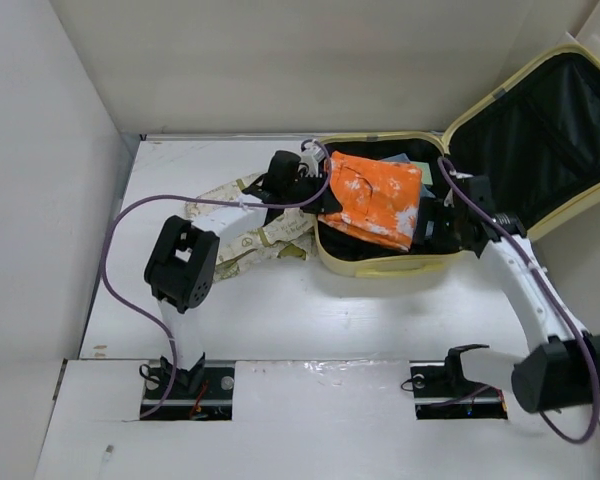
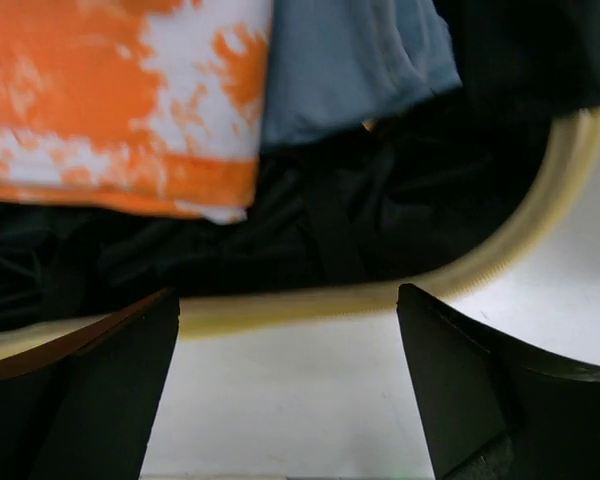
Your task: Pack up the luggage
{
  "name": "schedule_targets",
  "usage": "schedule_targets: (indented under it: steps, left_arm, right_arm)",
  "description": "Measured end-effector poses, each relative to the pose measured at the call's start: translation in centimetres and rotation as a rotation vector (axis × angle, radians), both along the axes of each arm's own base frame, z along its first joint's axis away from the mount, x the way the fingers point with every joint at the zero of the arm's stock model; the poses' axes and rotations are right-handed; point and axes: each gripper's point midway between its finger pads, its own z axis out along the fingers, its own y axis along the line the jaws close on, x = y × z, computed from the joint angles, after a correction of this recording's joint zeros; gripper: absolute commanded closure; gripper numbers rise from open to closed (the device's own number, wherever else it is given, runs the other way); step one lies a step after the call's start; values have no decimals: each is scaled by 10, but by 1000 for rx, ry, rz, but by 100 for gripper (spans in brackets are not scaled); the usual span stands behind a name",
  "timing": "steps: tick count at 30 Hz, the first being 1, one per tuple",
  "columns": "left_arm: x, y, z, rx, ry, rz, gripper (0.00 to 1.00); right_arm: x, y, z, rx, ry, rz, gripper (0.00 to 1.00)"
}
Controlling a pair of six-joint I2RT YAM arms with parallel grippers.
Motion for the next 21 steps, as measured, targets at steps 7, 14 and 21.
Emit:
schedule_targets:
  steps: [7, 14, 21]
  left_arm:
    - [-20, 3, 2, -14, 39, 14, 100]
    - [-22, 4, -2, -11, 55, 22, 100]
    - [-21, 4, -2, -2, 66, 23, 100]
  right_arm:
    - [77, 14, -17, 134, -20, 79, 10]
    - [113, 30, -58, 203, 22, 156, 17]
    - [126, 50, -68, 293, -4, 242, 69]
